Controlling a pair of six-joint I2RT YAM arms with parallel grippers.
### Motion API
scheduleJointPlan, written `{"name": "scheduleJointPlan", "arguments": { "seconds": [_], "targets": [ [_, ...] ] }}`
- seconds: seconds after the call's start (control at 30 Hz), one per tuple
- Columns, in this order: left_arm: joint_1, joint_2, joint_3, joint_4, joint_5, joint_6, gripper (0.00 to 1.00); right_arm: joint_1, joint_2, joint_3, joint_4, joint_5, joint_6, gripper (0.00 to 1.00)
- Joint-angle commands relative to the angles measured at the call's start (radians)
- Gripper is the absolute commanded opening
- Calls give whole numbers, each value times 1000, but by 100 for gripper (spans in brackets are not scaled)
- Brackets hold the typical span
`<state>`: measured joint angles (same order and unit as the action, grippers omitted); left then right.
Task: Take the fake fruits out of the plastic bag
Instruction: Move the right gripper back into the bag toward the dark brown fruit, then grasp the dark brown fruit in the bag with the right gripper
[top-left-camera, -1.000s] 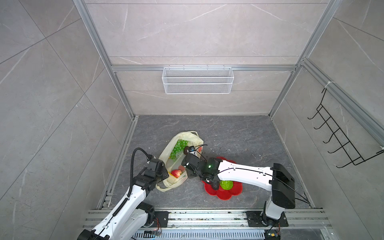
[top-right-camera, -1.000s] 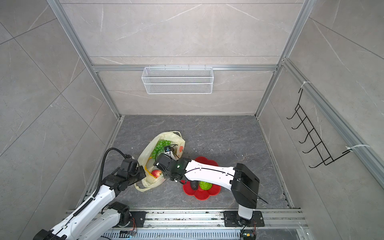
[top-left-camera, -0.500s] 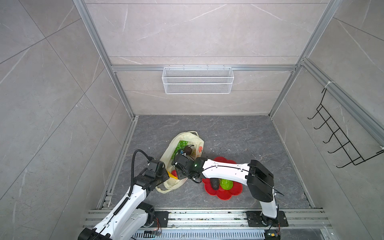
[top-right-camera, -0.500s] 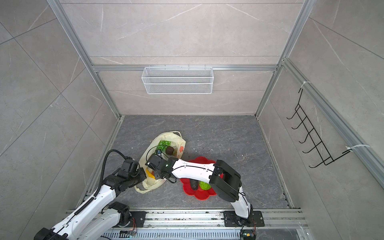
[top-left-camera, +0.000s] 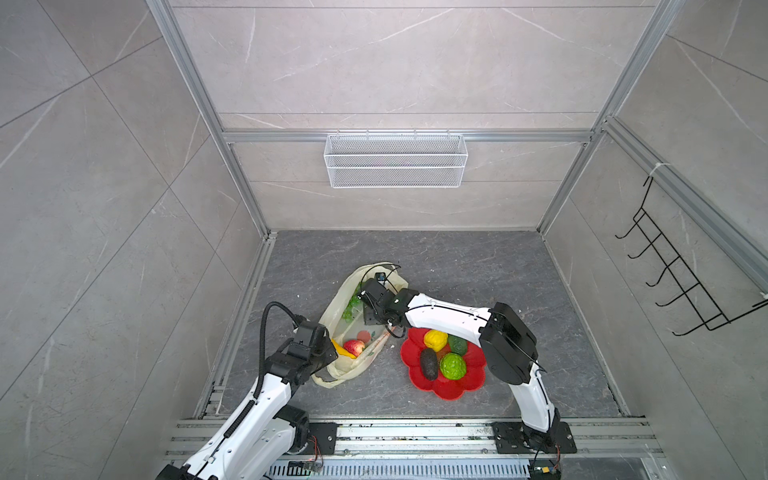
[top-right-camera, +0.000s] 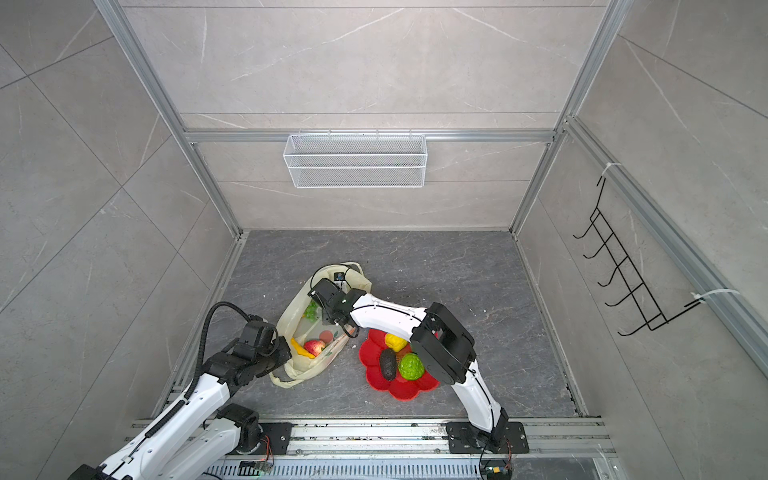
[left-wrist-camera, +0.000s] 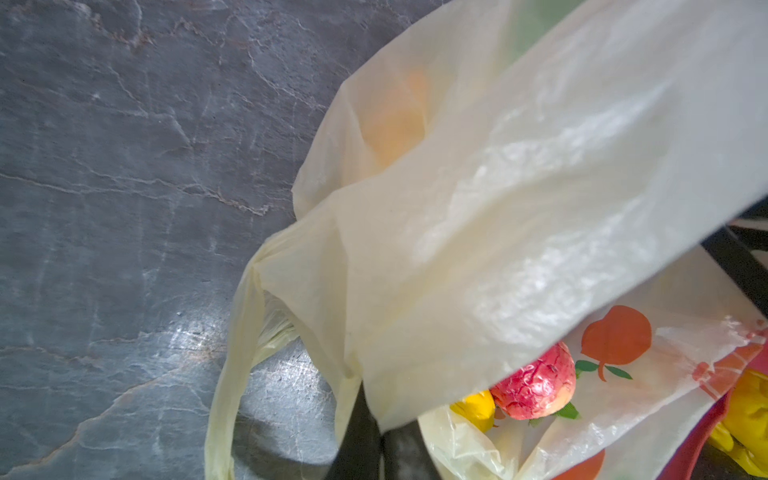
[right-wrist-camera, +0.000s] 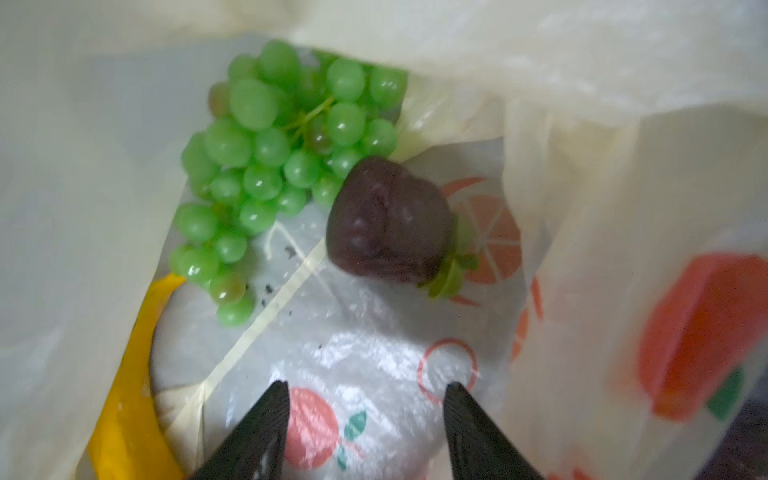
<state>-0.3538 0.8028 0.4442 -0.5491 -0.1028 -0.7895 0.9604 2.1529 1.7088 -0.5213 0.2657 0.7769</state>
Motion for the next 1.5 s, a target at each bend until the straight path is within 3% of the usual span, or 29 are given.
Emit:
{"name": "scheduleJointPlan", "arguments": {
  "seconds": [0.0, 0.33, 0.6, 1.47],
  "targets": [
    [-4, -10, -8, -9, -6, -10, 0, -16, 44, 65, -20, 33, 53, 66],
    [-4, -5, -13, 0, -3, -6, 0, -46, 148, 207, -116, 70, 112, 80],
    [-4, -2, -13, 4, 0, -3, 0, -49, 215, 313, -196, 97, 128, 84],
    [-4, 4, -13, 11, 5, 2, 0, -57, 289, 389, -221, 96, 113, 67]
  ]
}}
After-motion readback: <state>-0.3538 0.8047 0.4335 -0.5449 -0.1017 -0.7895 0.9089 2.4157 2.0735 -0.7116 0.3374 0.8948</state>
